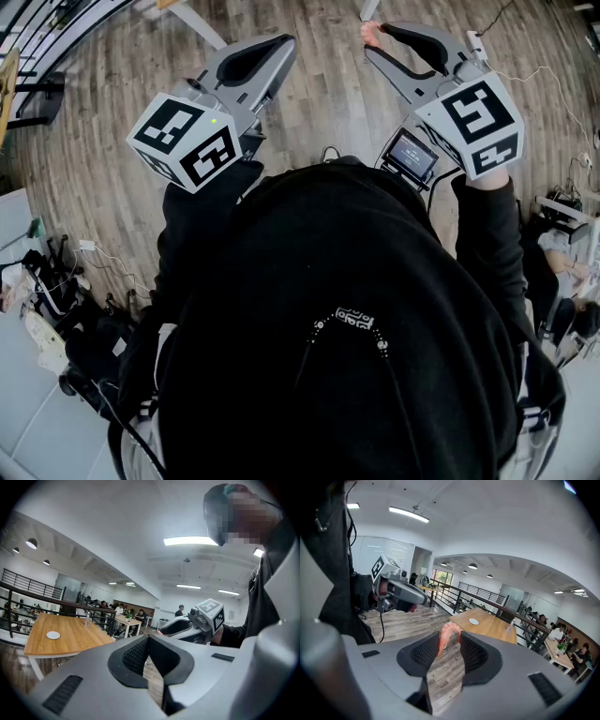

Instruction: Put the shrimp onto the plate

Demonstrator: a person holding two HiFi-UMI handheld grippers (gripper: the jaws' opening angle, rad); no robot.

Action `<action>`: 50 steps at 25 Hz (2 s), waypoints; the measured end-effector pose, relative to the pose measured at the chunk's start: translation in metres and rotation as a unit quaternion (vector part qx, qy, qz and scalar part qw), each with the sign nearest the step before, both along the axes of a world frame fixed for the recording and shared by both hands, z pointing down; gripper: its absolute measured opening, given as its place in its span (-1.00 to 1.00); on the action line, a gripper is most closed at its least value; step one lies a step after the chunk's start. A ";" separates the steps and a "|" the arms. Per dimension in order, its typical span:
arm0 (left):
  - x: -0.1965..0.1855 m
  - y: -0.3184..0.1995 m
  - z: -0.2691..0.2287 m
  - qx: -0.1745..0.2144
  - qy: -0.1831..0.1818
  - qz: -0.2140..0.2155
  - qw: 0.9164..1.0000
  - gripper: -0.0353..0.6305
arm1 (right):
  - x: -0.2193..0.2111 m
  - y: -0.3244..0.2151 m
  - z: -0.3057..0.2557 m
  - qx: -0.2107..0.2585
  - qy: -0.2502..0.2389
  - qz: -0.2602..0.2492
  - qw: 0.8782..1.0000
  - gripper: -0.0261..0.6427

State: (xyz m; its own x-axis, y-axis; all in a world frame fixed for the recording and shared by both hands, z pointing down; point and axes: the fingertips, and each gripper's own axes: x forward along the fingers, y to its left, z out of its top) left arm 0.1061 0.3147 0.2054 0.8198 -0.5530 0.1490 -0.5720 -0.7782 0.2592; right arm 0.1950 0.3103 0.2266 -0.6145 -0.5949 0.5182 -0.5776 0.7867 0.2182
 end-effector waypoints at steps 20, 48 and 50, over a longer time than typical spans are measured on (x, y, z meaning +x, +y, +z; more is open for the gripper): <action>0.024 -0.010 0.008 -0.014 -0.021 -0.011 1.000 -0.88 | 0.023 -0.012 0.004 -0.020 -0.042 -0.007 0.999 -0.46; 0.037 -0.061 0.031 -0.023 -0.036 -0.027 0.999 -0.88 | 0.048 -0.068 0.017 -0.023 -0.072 -0.017 0.997 -0.46; 0.043 -0.067 0.027 -0.019 -0.034 -0.022 0.999 -0.88 | 0.052 -0.070 0.013 -0.021 -0.071 -0.015 0.997 -0.46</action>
